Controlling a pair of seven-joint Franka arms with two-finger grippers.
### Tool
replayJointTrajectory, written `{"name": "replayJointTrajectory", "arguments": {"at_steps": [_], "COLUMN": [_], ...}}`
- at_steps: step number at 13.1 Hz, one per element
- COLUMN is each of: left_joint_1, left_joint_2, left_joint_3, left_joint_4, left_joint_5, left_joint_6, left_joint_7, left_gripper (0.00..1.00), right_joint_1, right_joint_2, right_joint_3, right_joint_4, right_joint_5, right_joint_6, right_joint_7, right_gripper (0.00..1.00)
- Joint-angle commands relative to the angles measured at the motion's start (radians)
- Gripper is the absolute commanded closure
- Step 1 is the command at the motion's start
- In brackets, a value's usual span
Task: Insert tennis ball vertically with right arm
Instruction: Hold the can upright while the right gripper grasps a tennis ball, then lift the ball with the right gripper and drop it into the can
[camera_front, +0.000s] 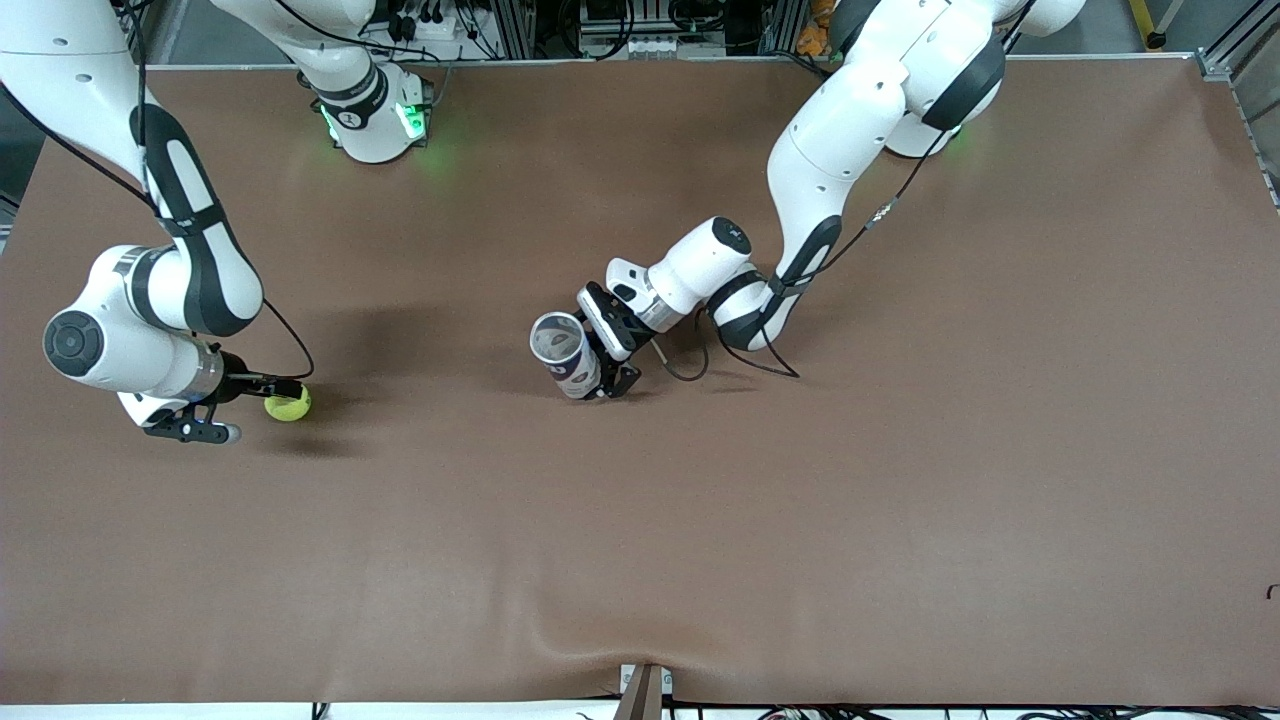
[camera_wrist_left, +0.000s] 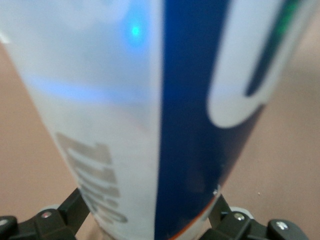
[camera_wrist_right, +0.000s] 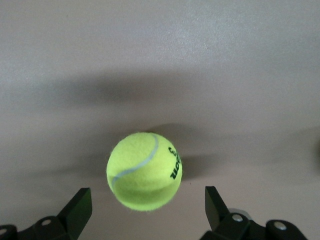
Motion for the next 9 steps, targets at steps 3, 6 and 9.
{"name": "replayJointTrajectory", "arguments": {"at_steps": [3,6,9], "left_joint_1": [0.005,0.014,0.020], "left_joint_2": [-0.084,-0.122,-0.127], "left_joint_3": [0.004,0.004,-0.001], "left_joint_4": [-0.093,-0.128,-0.125], "left_joint_5": [0.010,0.017,0.017], "left_joint_6": [0.008,0.006,0.006], "left_joint_7": [-0.002,-0.002,-0.002], "left_gripper": [0.00,0.00,0.00], "right_joint_1": [-0.024,-0.024,-0.015], "right_joint_2": [0.045,0.049,0.048], "right_joint_3": [0.016,0.018,0.018], "right_joint_4": [0.000,0.000,0.002], "right_joint_5": [0.000,0.000,0.000], "right_joint_6": [0.067,0.067,0.061], "right_joint_7": [-0.002,-0.002,-0.002], "right_gripper": [0.00,0.24,0.75]}}
